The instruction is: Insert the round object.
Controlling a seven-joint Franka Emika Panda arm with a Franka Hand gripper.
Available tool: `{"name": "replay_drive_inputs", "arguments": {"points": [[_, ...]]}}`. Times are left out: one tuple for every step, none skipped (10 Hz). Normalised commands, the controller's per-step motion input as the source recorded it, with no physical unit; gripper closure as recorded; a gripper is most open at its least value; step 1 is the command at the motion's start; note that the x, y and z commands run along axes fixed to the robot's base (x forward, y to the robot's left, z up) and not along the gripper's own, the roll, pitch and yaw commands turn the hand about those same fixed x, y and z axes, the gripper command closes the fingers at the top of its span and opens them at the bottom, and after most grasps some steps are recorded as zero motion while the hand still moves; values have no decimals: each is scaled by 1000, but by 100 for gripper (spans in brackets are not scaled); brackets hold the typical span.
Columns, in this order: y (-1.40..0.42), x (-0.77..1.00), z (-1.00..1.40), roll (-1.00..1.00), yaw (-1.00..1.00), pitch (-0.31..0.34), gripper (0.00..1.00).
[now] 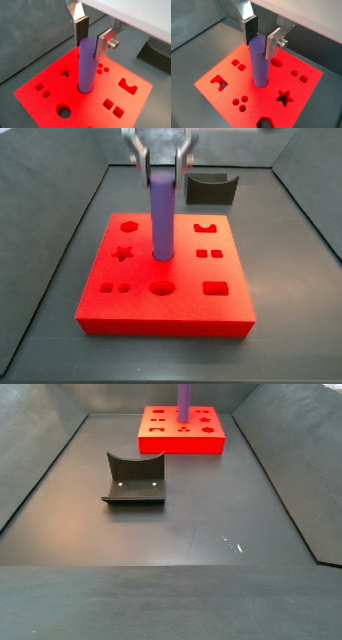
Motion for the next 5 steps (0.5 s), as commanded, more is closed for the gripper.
{"name": "replay_drive_inputs", "arguments": {"points": [[-34, 40, -646, -41, -183, -79, 100], [0, 0, -654, -151, -186, -103, 100], [0, 0, -671, -180, -154, -114, 100], [0, 9, -431, -143, -103, -97, 100], [0, 0, 0, 0, 0, 0, 100]]}}
